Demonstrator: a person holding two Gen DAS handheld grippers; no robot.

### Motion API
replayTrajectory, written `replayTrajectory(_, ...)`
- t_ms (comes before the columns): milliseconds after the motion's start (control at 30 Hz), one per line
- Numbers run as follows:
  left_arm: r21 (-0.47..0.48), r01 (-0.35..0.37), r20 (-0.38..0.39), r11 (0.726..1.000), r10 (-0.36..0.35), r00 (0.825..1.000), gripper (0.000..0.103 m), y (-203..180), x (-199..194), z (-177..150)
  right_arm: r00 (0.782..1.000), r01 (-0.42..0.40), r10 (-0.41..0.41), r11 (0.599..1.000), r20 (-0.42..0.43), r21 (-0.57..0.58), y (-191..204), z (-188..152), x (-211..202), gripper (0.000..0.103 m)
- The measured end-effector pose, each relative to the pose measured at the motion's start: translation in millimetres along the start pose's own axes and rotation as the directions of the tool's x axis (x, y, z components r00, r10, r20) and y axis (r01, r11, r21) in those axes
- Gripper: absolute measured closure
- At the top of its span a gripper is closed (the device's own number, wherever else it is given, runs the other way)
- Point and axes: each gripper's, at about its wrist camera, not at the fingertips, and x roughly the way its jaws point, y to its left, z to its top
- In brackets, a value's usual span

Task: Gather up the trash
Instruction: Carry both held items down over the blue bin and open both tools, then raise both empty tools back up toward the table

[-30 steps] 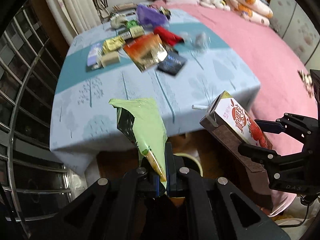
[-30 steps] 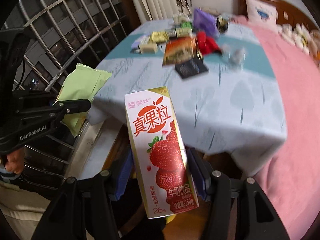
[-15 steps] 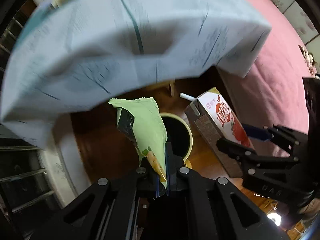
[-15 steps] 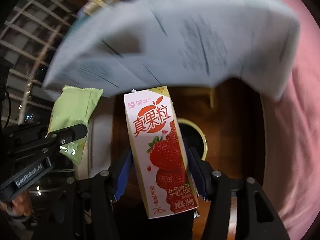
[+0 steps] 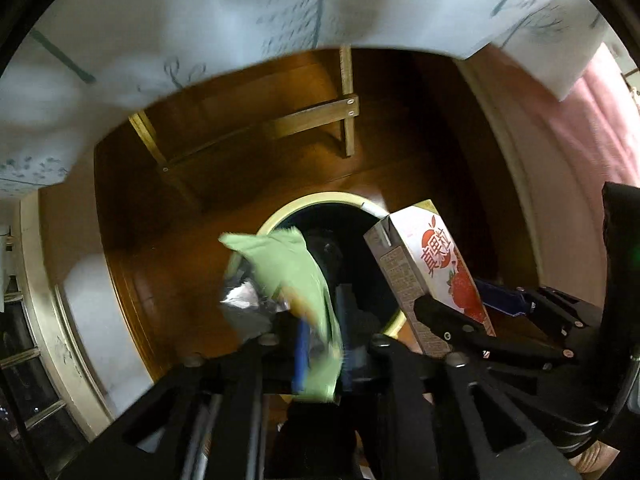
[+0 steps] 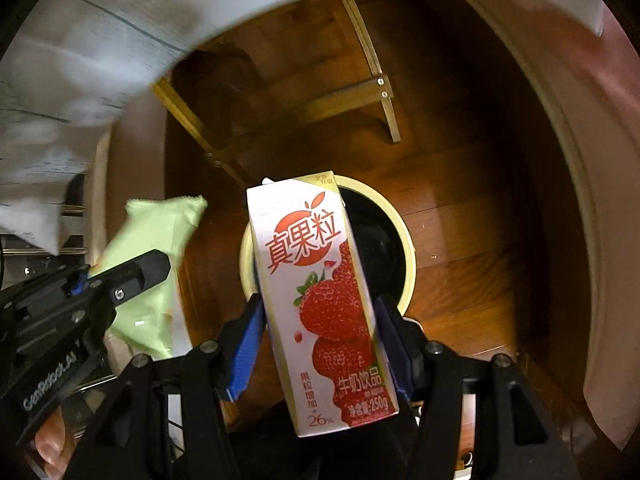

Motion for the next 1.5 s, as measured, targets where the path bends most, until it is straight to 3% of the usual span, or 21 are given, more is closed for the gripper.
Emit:
replayTrajectory(33, -0.002, -0.002, 0.001, 1.000, 0.002, 1.000, 0.071, 0, 6, 1, 1.000, -0.005, 0.005, 1.000, 0.000, 0.006, 0, 2, 5, 0.045)
replayTrajectory(67, -0.006, -0.003, 0.001, 1.000, 0.003, 1.000, 0.054, 2, 12, -2, 1.000, -0.006, 0.006, 1.000, -0.002, 0.012, -1, -3, 7, 0.045)
replayTrajectory(100, -0.010, -0.011, 0.002, 1.000, 0.011, 1.000, 0.044, 3, 16, -1, 1.000, -0.003, 0.003, 1.000, -0.004, 0.020, -3, -2, 11, 0.045)
replayTrajectory(200, -0.013, -0.025, -0.004, 1.000, 0.025, 1.000, 0.021, 7, 21, -2, 1.000, 0.010, -0.010, 0.998, -0.003, 0.056, -10, -2, 21, 0.045)
replayTrajectory(300, -0.012, -0.051, 0.012, 0.999, 0.051, 0.999, 0.015, 10, 18, -5, 1.000, 0.000, -0.001, 0.998, 0.008, 0.062, -10, -5, 20, 0.035)
replayTrajectory(400, -0.027, -0.066, 0.028, 0.997, 0.067, 0.997, 0.012, 20, 10, -5, 1.000, 0.002, -0.003, 0.999, 0.012, 0.038, -4, -5, 19, 0.029)
replayTrajectory(667, -0.081, -0.074, 0.072, 0.994, 0.080, 0.994, 0.011, 37, -31, -10, 1.000, 0.011, -0.012, 0.999, 0.023, 0.033, 10, -7, -4, 0.029)
replayTrajectory(1167, -0.083, -0.052, 0.207, 0.995, 0.068, 0.976, 0.012, 48, -192, -26, 0.991, 0.050, -0.049, 0.999, 0.121, -0.010, 66, -19, -134, 0.029)
replayTrajectory(1367, -0.054, -0.034, 0.291, 0.998, 0.049, 0.955, 0.012, 57, -269, -29, 0.977, 0.067, -0.052, 0.996, 0.209, -0.066, 91, -22, -200, 0.029)
replayTrajectory(1500, -0.027, -0.037, 0.373, 0.999, 0.044, 0.927, 0.011, 58, -311, -28, 0.957, 0.092, -0.064, 0.992, 0.284, -0.086, 107, -24, -242, 0.029)
